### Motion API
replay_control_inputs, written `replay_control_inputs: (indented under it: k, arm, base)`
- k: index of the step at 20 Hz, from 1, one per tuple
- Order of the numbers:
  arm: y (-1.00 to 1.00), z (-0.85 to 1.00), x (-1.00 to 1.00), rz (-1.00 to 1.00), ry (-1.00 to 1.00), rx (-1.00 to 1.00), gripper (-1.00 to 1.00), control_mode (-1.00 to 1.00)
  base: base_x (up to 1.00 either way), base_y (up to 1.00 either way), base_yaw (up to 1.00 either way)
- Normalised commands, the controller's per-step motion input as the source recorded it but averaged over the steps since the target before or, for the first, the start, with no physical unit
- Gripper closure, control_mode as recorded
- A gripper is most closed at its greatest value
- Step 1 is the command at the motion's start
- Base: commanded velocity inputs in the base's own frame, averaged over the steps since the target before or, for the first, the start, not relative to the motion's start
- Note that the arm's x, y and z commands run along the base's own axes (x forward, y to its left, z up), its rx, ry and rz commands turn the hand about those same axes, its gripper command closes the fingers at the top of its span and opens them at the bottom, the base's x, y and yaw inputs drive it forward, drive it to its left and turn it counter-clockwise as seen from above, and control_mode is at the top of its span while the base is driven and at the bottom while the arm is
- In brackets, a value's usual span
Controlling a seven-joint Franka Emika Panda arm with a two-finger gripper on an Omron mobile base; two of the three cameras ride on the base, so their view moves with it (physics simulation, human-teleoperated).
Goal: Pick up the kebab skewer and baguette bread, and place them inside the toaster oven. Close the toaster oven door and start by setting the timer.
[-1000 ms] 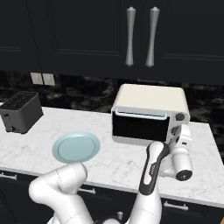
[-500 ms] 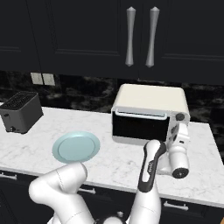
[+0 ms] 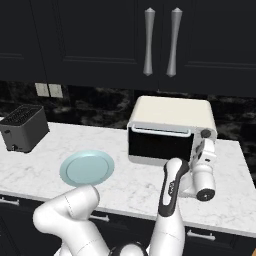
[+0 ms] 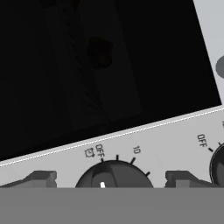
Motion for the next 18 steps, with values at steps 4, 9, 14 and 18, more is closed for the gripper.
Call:
replay_control_inputs:
  k: [4, 9, 14, 18]
  arm:
    - [0.0, -0.01, 0.0, 0.0, 0.0, 0.0, -1.0, -1.0]
    - [0.0, 0.0, 0.0, 0.0, 0.0, 0.0, -1.0, -1.0]
    - [0.0, 0.0, -0.04, 0.0, -0.01, 0.0, -1.0, -1.0]
    - [0.0, 0.0, 0.0, 0.0, -0.01, 0.0, -1.0, -1.0]
  base:
    - [0.0, 0.0, 0.0]
    - [0.0, 0.0, 0.0]
    - [0.0, 0.0, 0.0]
    - [0.0, 0.0, 0.0]
